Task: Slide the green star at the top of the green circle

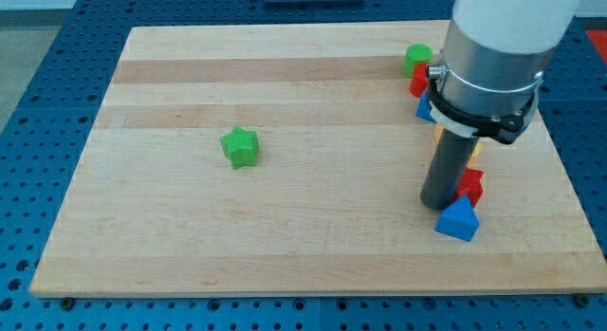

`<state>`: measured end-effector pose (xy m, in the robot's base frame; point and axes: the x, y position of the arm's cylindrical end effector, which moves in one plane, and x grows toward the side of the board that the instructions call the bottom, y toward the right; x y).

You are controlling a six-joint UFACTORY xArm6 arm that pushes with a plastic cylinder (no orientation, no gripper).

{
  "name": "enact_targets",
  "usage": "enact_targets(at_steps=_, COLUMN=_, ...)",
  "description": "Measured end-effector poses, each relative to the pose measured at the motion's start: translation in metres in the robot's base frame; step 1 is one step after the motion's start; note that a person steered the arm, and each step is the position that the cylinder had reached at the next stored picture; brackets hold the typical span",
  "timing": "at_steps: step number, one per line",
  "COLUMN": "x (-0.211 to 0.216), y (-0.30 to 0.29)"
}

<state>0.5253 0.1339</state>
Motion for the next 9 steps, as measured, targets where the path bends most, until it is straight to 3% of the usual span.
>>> enact_targets(at_steps=2, x=0.004, y=-0.005)
enact_targets(at_steps=4, x=0.004, y=-0.101)
enact_targets(at_steps=6, x=-0.038, y=-0.226)
enact_targets(at_steps=9, x=-0.089, y=-0.235)
